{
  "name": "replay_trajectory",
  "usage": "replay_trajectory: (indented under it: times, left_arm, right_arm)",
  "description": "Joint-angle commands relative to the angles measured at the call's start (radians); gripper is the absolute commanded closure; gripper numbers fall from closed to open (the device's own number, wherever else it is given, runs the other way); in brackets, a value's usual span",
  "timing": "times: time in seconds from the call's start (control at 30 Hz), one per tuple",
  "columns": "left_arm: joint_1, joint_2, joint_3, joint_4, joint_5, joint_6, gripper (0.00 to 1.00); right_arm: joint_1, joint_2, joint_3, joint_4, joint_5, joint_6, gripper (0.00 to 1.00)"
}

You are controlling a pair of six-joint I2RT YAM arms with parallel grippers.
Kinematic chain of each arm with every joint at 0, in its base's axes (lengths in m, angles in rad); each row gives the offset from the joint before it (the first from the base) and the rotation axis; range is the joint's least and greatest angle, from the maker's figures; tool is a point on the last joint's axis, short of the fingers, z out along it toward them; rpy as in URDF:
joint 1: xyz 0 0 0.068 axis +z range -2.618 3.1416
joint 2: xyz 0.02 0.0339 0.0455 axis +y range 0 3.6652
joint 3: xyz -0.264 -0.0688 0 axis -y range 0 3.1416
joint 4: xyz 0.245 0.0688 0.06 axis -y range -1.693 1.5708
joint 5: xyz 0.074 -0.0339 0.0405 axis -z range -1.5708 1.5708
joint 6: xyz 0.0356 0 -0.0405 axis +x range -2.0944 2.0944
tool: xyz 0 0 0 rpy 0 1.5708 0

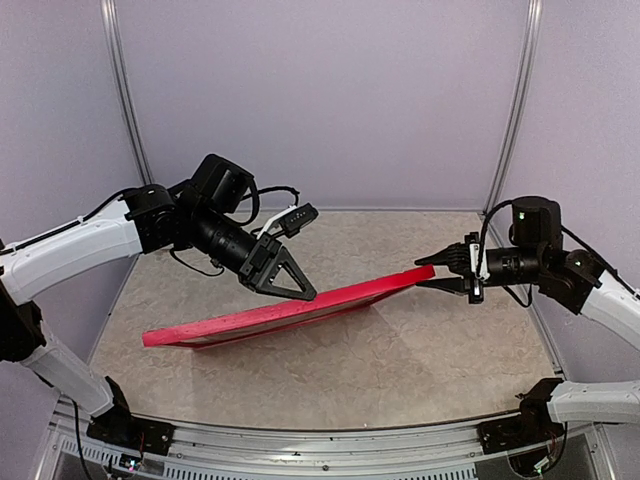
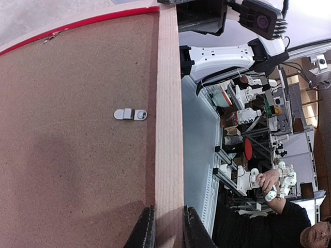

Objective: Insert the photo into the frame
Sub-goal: Pass from the left arm to the right

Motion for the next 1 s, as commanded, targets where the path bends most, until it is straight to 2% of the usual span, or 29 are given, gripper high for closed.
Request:
replay_trajectory:
  times: [0.0, 0.23, 0.37, 0.63, 0.97]
  left_arm:
    - [0.012, -0.021, 0.016, 0.094, 0.054, -0.007, 0.70]
    - [0.072, -0.042, 0.013, 0.160, 0.057, -0.047, 0.32]
    - [0.134, -0.070, 0.018, 0.214, 0.051, -0.082, 0.21]
    - [0.254, -0.157, 0.050, 0.260, -0.006, -0.105, 0.16]
    - [0.373, -0.333, 0.041, 0.260, -0.214, -0.075, 0.15]
  right_arm:
    - [-0.001, 0.034, 0.022, -0.056, -0.039, 0.038, 1.00]
    - [-0.002, 0.032, 0.042, -0.074, -0.062, 0.056, 1.00]
    - [-0.003, 0.033, 0.052, -0.066, -0.069, 0.089, 1.00]
    - [-0.001, 0.054, 0.106, -0.047, -0.083, 0.210, 1.00]
    - [-0.003, 0.109, 0.200, -0.031, -0.059, 0.410, 1.00]
